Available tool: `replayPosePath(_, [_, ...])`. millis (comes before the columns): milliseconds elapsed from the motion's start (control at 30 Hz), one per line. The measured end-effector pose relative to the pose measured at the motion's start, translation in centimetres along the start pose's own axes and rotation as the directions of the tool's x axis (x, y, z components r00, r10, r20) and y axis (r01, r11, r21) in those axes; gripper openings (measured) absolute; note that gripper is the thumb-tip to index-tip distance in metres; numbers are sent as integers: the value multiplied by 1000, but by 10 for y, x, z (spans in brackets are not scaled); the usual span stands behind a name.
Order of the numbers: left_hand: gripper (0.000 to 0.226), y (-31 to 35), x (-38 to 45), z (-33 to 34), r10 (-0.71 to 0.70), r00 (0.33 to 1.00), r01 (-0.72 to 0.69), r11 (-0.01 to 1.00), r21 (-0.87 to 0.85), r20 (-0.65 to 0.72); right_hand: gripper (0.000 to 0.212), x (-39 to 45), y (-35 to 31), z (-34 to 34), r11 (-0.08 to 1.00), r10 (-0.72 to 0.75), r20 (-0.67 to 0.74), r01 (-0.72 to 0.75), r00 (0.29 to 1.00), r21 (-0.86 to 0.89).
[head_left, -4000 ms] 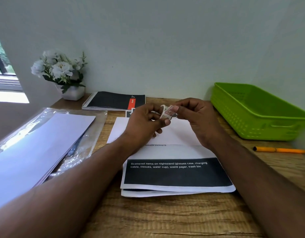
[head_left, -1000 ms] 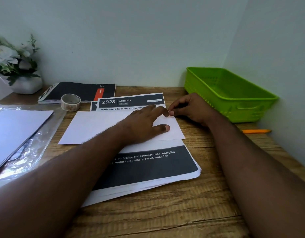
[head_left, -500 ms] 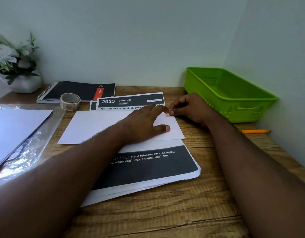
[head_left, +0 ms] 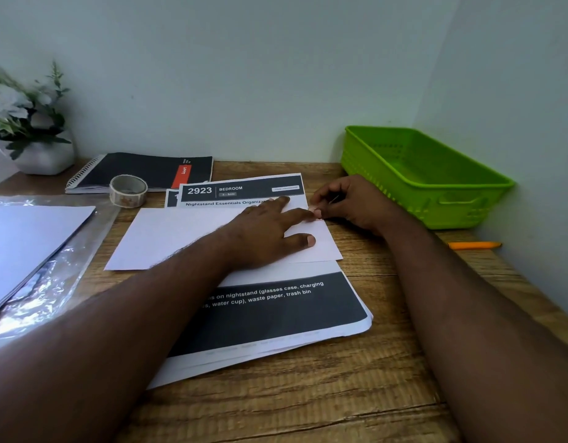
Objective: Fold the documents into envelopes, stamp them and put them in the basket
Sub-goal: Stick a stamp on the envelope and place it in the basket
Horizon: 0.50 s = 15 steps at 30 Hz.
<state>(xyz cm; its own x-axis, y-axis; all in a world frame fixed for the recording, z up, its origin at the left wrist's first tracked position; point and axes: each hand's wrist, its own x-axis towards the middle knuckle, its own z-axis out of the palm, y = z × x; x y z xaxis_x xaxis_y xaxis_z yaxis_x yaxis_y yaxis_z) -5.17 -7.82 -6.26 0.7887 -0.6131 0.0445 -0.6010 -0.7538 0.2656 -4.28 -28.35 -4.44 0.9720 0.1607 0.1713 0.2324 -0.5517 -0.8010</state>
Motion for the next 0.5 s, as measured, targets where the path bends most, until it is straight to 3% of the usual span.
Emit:
replayPosePath(100, [52, 1, -1, -1, -3, 1000, 3, 1000, -4, -1, 23, 2, -2, 0, 997, 62, -8, -62, 998, -42])
replayPosePath(200, [51, 3, -2, -2, -11, 1000, 11, 1000, -24, 5, 14, 3, -4, 2, 993, 94, 10, -94, 995, -71])
replayPosePath(500, [51, 6, -2, -9, -6, 1000, 5, 997, -77, -14, 4, 11, -4, 16, 978, 58, -147, -86, 987, -190])
